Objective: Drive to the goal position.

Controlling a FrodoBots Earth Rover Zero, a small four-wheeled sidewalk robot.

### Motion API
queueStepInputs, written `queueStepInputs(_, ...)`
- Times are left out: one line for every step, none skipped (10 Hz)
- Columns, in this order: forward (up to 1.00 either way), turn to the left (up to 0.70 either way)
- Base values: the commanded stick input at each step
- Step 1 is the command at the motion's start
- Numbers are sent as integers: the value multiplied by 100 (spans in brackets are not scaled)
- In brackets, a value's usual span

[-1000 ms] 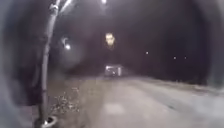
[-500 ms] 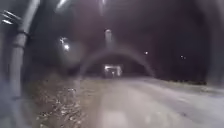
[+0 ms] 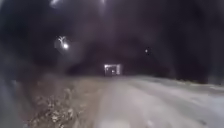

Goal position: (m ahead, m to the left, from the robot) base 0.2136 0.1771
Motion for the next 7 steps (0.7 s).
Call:
queueStepInputs(85, 0)
queueStepInputs(85, 0)
queueStepInputs(85, 0)
queueStepInputs(85, 0)
queueStepInputs(85, 0)
queueStepInputs(85, 0)
queueStepInputs(85, 0)
